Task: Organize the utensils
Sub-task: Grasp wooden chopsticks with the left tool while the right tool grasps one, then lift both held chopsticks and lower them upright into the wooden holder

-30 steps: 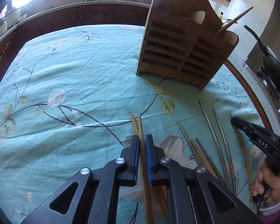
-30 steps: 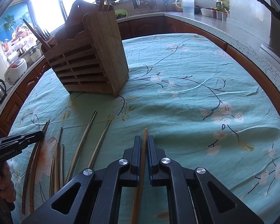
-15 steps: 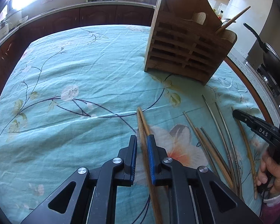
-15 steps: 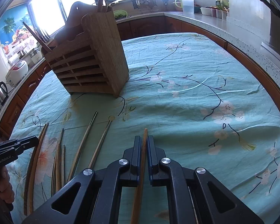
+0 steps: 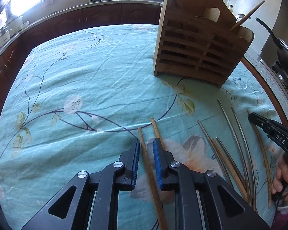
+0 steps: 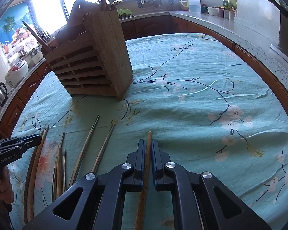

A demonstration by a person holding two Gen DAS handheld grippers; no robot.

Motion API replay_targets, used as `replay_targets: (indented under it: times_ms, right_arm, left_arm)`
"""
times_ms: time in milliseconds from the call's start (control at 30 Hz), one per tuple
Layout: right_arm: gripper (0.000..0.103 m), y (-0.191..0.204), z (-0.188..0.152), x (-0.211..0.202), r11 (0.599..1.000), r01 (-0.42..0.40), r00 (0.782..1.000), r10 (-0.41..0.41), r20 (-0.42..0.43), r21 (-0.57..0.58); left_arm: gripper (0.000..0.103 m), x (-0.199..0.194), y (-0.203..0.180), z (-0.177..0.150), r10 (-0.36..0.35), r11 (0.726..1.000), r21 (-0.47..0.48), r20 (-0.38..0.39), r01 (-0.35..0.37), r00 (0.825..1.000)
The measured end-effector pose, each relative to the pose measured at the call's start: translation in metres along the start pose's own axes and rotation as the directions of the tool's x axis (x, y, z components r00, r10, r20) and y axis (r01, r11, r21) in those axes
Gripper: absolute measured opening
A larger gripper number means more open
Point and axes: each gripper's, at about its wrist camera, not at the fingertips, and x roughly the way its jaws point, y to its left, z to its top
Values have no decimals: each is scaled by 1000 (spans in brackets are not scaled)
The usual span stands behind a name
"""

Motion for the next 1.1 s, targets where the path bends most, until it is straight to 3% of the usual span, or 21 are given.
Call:
replay_targets:
  times_ms: [133,300,400,567,800,1100]
  right_arm:
    - [7,5,3,3,999,19,1000,-20,-23,-46]
    - [6,18,2,4,988,70,997,-74,-27,-141]
    - [5,18,3,-3,991,35,999,-38,-24,-126]
    - [5,17,9,-52,997,-47,996,52,72,-64]
    - [5,25,24,-123,990,-131,966,141,218,-58]
    - [5,32,44,-185,985,-156,911,172,375,-72]
  left_arm:
    - [13,5,-14,2,55,996,73,4,-55,998]
    - [4,7,-17,3,51,996,76,7,-51,999]
    - [3,-4,-17,-1,32,998,62,32,-34,999]
    - [3,-51,-8,-7,-39,999,12,124,37,991]
    - [3,-128,4,-16,-113,993,-13,262,120,959]
    - [3,-206,16,-35,-164,984,0,388,178,907]
